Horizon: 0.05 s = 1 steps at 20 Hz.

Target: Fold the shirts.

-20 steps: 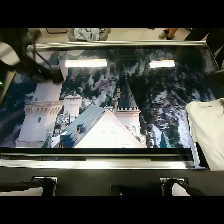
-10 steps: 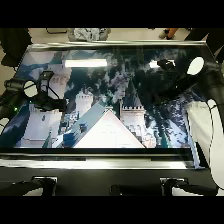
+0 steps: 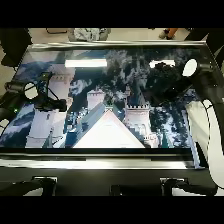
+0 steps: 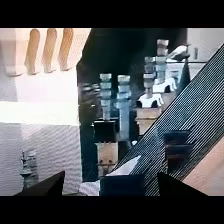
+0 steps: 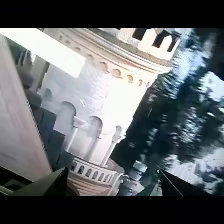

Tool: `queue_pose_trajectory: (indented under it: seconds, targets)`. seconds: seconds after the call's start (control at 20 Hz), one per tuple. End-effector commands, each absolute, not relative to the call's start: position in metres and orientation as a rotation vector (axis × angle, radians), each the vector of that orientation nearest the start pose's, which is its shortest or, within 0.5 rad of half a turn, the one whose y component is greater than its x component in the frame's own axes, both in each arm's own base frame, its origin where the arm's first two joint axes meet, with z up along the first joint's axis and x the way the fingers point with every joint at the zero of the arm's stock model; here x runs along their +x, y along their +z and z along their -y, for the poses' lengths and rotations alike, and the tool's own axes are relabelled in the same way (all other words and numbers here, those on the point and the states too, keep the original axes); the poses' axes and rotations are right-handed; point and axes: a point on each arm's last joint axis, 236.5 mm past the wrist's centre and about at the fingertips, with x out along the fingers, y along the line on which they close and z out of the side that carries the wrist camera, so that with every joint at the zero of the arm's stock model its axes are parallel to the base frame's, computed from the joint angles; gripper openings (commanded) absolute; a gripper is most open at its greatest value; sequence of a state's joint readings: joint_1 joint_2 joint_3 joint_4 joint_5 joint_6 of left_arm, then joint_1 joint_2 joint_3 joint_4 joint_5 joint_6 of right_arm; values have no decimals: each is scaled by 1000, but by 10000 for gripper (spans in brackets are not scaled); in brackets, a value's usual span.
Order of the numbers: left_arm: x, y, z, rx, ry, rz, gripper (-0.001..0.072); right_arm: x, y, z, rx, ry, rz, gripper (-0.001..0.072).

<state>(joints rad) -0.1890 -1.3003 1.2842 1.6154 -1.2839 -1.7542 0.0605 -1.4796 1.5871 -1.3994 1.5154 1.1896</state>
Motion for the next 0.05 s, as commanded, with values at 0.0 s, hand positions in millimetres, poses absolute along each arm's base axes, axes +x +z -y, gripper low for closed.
queue_pose_trajectory:
  seconds: [0.0]
  targets:
    - [380, 36, 62, 4, -13, -1295, 705, 402, 59, -65, -229, 447, -1353, 678]
